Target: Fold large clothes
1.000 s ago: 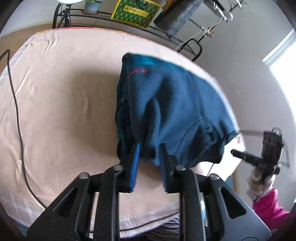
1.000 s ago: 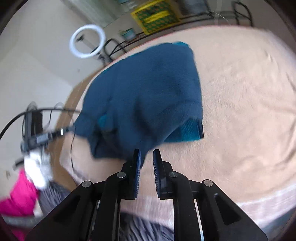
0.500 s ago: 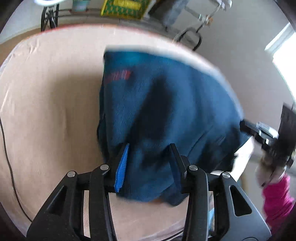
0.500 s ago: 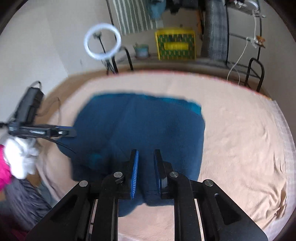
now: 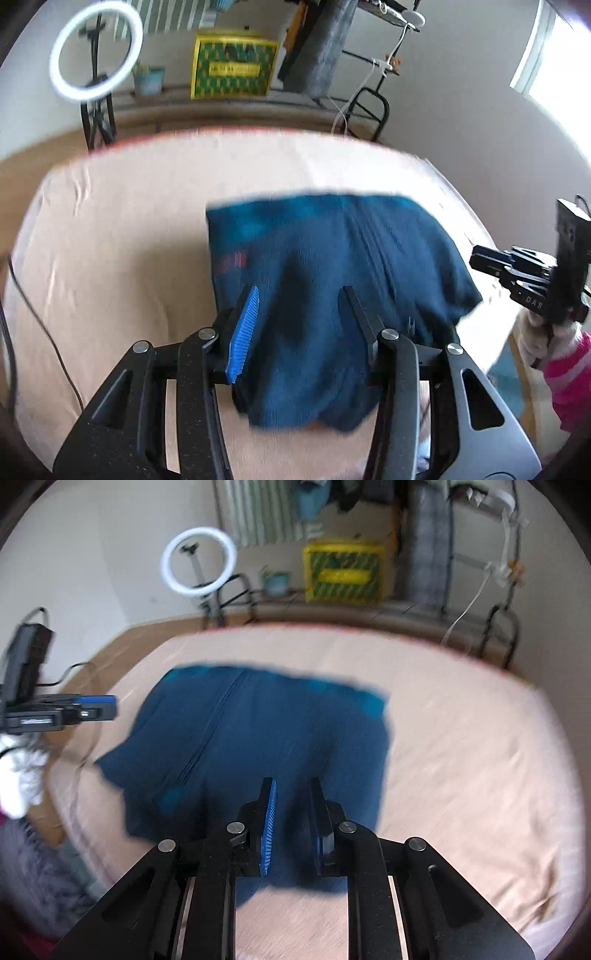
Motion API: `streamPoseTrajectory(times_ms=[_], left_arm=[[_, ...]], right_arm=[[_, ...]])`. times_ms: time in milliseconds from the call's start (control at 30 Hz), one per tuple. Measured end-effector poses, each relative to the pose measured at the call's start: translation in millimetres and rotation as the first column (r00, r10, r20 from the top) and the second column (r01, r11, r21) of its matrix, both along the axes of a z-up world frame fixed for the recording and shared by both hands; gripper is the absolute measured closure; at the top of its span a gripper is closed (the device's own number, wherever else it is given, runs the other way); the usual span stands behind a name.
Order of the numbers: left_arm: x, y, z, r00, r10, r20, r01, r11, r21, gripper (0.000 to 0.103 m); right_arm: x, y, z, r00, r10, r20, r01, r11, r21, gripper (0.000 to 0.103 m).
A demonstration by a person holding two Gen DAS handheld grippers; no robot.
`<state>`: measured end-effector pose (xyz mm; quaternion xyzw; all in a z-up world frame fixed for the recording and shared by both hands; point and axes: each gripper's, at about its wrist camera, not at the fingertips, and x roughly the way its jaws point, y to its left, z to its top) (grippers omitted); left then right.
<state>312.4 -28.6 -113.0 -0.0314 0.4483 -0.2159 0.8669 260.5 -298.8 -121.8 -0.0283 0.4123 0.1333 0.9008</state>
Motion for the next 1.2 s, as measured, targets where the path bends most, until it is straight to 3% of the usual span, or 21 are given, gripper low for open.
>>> streamPoseTrajectory(times_ms=[100, 400, 467, 767, 900, 1133, 1200], left_arm=[[19.4, -18.4, 2.1, 1.000, 0.018, 0.023, -0.019, 0.999, 0.037, 0.057], [56.8, -58.4, -25.8, 0.997, 0.061, 0.037, -0.064, 0.995, 0.078, 0.057], [61.4, -64.3, -39.4, 0.997, 0.073, 0.040, -0.078, 0.989, 0.124, 0.057], [66.1, -77.6, -84.5, 0.993, 0.090, 0.082, -0.107, 0.965, 0.240, 0.052], [59.0, -75.0, -73.0, 0.990, 0.102, 0.096, -0.122, 0.962, 0.245, 0.052], [31.3, -54.9, -40.2, 0.992, 0.098, 0.080, -0.112, 0.973, 0.203, 0.053], [24.6, -53.1, -34.5, 0.993, 0.084, 0.087, -0.100, 0.974, 0.204, 0.053]], right_arm=[[20.0, 5.7, 7.1, 0.999, -0.039, 0.036, 0.042, 0.997, -0.059, 0.083], [69.8, 20.6, -1.3, 0.998, -0.060, 0.005, 0.061, 0.997, -0.049, 0.081], [78.8, 20.5, -9.9, 0.998, -0.054, -0.012, 0.053, 0.997, -0.053, 0.074], [100.1, 4.1, -64.3, 0.992, -0.061, -0.108, 0.057, 0.998, -0.041, 0.071], [94.4, 7.8, -54.4, 0.994, -0.061, -0.089, 0.056, 0.997, -0.054, 0.070], [57.0, -8.9, -22.6, 0.995, -0.043, -0.088, 0.051, 0.994, 0.091, 0.070], [46.1, -1.5, -20.3, 0.996, -0.023, -0.084, 0.030, 0.996, 0.089, 0.070]])
